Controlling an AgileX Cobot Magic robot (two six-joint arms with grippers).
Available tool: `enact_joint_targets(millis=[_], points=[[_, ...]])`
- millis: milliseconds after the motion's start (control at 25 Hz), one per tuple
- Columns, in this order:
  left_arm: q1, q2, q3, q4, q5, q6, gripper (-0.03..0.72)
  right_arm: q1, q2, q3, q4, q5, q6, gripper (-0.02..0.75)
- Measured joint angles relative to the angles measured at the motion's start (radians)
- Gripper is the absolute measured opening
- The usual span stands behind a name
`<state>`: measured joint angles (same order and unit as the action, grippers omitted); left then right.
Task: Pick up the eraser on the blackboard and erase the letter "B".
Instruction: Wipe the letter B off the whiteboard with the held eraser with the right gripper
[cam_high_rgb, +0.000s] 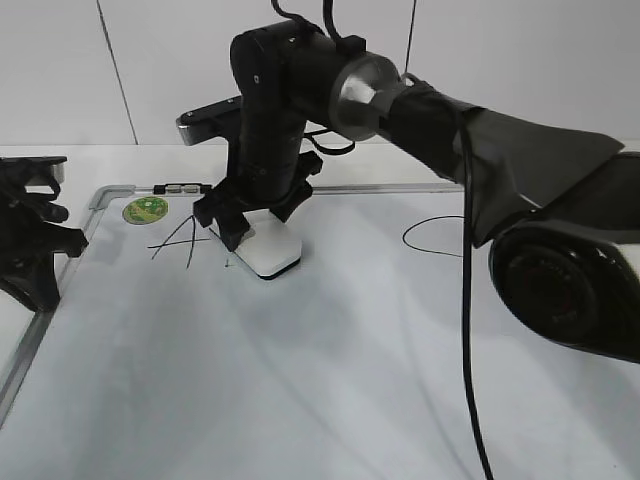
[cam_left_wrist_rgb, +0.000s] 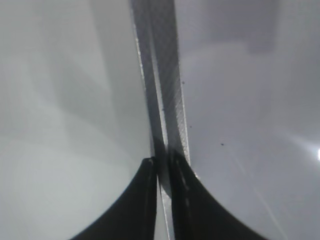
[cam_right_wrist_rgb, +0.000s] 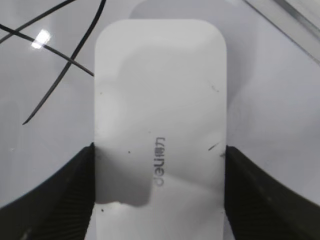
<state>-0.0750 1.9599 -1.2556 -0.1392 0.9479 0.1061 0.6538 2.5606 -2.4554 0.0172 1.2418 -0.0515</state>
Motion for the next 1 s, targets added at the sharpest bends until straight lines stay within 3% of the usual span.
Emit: enact_joint_targets(millis=[440, 1000], points=[[0.0, 0.0, 0.0, 0.002, 0.0, 0.0, 0.041, -0.012, 0.013, -0.013, -0.006, 0.006, 0.021, 0.571], [0.0, 0.0, 0.0, -0.001, -0.005, 0.0, 0.041, -0.118, 0.02, -0.015, 0.026, -0.037, 0.064, 0.571]])
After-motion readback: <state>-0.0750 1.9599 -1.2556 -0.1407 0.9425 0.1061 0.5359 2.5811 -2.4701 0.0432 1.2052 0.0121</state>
